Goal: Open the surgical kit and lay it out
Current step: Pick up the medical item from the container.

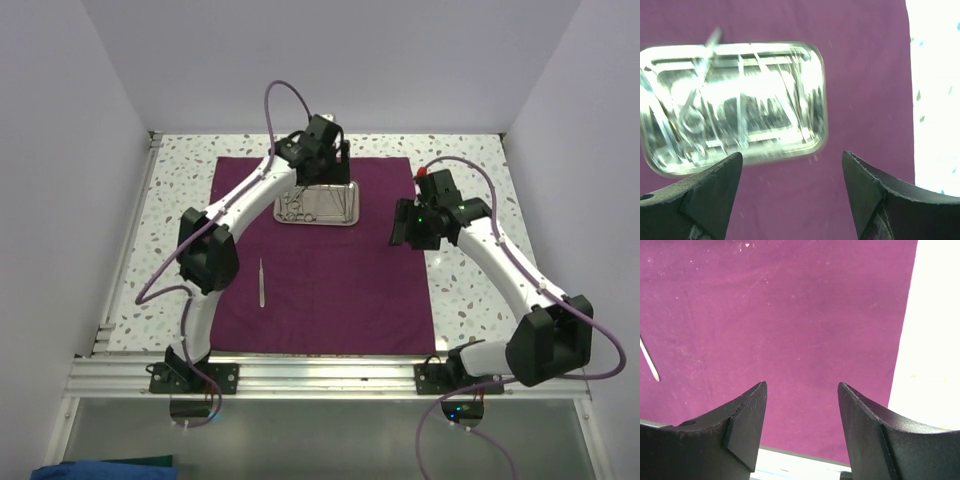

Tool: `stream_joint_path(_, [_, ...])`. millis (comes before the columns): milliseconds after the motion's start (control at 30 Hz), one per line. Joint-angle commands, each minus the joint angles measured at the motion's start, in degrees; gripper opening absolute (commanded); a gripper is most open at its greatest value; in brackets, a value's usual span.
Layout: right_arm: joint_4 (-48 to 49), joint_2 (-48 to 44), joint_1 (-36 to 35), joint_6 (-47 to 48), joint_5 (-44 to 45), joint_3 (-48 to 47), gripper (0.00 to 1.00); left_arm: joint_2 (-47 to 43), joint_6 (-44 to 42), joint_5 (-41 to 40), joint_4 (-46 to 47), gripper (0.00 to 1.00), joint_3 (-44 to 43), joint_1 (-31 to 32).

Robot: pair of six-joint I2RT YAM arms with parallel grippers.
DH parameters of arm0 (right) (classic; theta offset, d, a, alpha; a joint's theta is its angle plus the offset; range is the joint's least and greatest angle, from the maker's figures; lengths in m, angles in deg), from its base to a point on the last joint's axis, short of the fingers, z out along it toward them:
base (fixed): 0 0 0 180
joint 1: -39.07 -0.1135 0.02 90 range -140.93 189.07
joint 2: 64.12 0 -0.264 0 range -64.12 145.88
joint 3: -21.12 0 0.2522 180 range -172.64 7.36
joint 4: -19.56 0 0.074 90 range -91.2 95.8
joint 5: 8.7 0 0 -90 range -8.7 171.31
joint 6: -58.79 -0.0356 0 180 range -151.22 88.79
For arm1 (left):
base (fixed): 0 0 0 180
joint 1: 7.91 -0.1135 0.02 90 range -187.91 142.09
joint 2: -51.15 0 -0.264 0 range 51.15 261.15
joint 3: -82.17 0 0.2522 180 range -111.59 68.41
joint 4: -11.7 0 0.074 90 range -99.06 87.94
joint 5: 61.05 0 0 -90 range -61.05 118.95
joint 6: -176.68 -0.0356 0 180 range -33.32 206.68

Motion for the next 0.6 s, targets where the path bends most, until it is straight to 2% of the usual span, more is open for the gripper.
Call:
stream_joint_path(0, [-2.62, -4.45, -0.11, -0.16, 2.41, -2.03, 0.63, 6.62, -5.19, 1.42, -2.89, 0.84, -6.5, -2.98])
stream_joint_path(233, [-7.63, -9.19, -0.11, -1.83, 5.66, -1.59, 0.63, 13.57, -5.98, 3.88, 2.64, 0.78, -7.48, -8.25])
stream_joint_path(567, [-12.73, -13.15, -0.11, -4.91, 8.21, 1.93, 0.63, 17.0, -9.32, 3.62, 7.14, 0.7, -7.92, -8.52])
